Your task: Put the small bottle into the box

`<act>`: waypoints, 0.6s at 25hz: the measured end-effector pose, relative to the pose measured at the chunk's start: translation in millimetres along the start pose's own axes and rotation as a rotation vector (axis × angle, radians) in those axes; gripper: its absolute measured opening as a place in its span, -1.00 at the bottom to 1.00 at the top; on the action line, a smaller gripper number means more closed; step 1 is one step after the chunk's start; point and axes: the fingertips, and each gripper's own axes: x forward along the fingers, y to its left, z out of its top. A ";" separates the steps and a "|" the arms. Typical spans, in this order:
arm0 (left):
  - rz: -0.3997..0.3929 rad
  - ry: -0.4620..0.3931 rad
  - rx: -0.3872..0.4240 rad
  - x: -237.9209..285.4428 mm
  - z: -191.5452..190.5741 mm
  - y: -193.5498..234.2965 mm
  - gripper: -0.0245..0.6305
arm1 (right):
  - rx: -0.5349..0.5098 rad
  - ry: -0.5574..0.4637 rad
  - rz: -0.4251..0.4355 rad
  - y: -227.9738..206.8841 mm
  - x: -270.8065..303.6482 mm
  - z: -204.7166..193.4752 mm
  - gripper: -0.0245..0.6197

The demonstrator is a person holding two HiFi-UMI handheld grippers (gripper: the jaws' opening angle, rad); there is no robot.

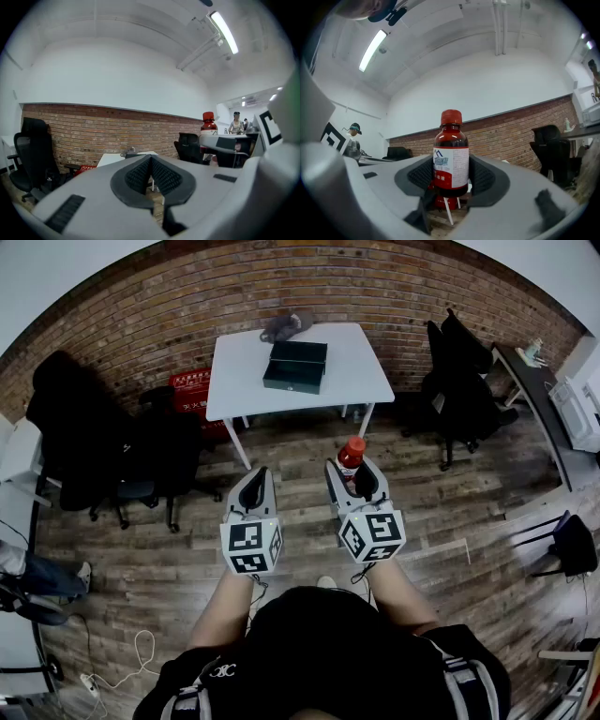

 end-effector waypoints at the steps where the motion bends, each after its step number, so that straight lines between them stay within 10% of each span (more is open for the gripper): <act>1: 0.001 -0.001 0.001 0.4 1.0 -1.2 -0.91 | 0.000 0.000 0.003 -0.8 0.3 0.7 -0.22; 15: 0.018 -0.002 0.007 17.2 2.6 -21.0 -0.91 | 0.056 -0.014 0.030 -25.4 2.4 -0.3 -0.22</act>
